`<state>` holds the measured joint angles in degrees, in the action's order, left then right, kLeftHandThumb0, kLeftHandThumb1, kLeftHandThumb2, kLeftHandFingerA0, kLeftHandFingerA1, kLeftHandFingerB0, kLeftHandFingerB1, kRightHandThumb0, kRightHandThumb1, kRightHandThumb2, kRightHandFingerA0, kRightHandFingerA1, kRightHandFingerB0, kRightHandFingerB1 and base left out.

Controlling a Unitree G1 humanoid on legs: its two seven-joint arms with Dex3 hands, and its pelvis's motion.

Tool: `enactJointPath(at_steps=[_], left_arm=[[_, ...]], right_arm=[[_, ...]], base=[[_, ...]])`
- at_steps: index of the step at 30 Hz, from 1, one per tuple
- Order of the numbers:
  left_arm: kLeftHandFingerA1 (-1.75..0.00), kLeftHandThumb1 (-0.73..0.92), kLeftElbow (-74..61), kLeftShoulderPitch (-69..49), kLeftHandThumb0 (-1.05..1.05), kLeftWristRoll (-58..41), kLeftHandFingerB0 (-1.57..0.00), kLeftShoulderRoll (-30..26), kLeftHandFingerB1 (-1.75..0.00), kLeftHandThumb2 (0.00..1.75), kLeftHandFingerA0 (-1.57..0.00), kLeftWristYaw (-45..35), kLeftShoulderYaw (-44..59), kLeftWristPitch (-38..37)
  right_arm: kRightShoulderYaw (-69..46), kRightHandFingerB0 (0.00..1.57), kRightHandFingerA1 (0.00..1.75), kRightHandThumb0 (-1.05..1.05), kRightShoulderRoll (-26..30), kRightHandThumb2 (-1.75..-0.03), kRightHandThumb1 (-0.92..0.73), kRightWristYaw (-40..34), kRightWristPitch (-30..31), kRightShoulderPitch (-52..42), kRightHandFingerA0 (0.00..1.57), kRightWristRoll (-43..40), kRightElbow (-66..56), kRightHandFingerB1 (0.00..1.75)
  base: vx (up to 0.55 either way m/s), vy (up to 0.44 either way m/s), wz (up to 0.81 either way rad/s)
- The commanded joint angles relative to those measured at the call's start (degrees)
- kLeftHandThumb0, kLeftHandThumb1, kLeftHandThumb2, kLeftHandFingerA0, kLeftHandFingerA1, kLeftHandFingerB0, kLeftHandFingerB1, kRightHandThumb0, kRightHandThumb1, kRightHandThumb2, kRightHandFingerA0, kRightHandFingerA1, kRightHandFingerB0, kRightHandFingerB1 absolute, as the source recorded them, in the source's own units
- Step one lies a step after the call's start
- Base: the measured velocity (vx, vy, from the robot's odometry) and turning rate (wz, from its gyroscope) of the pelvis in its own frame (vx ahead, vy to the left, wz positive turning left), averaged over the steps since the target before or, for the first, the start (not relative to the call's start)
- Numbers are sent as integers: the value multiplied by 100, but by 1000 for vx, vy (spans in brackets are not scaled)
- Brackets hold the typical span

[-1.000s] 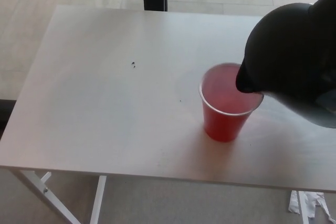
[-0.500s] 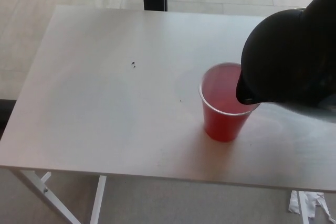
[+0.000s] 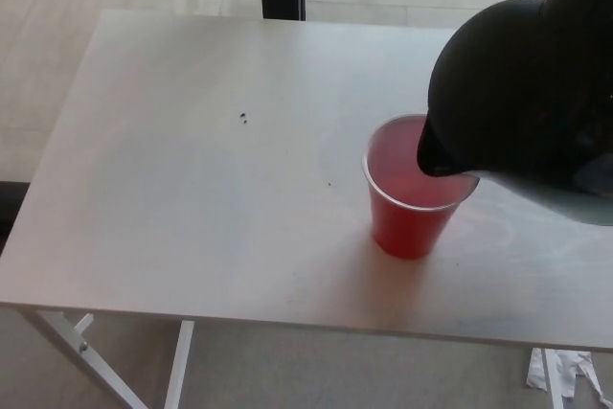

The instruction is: The robot uses its right hand to lift up a kettle kept on the middle of the desk by its handle and tilt it into a glass kept next to it to pour out water

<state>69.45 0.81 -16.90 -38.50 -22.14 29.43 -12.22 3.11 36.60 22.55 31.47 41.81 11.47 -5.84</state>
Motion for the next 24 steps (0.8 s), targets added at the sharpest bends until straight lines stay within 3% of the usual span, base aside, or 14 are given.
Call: enactJointPath(at_steps=[1,8,18,19,22,23,24], left_arm=[[-49,92,-5,-45,-79,25,-40,-113,-40,71,-57,-8,-1,43],[-49,92,-25,-64,-80,39,-37,-104,-40,73,-54,-28,-14,-26],[-49,92,-18,-7,-80,41,-40,-117,-40,71,-56,5,-15,59],[-50,92,-46,-8,-80,31,-39,-119,-41,71,-55,-18,-10,42],[-50,92,17,56,-81,-5,-40,-106,-41,70,-55,-44,21,71],[-50,92,10,55,-82,23,-40,-111,-40,70,-55,-28,-5,81],[-51,92,6,56,-82,15,-41,-108,-41,70,-55,-36,1,85]], right_arm=[[98,86,175,-19,103,-136,-38,22,496,337,101,278,-82,148],[54,87,175,-16,10,-132,-40,45,1054,510,99,272,-99,146],[159,89,175,-20,182,-141,-30,161,741,438,100,344,-44,156],[251,106,144,-27,211,-122,-37,193,851,516,126,425,-26,130],[355,99,142,-28,233,-118,-38,227,1077,634,124,512,-45,124],[439,73,175,-20,253,-123,-36,269,1135,690,96,561,-68,150],[441,72,175,-20,246,-120,-36,265,1124,685,95,561,-84,155]], base=[[0,0,0],[0,0,0],[0,0,0],[0,0,0],[0,0,0],[0,0,0],[0,0,0]])
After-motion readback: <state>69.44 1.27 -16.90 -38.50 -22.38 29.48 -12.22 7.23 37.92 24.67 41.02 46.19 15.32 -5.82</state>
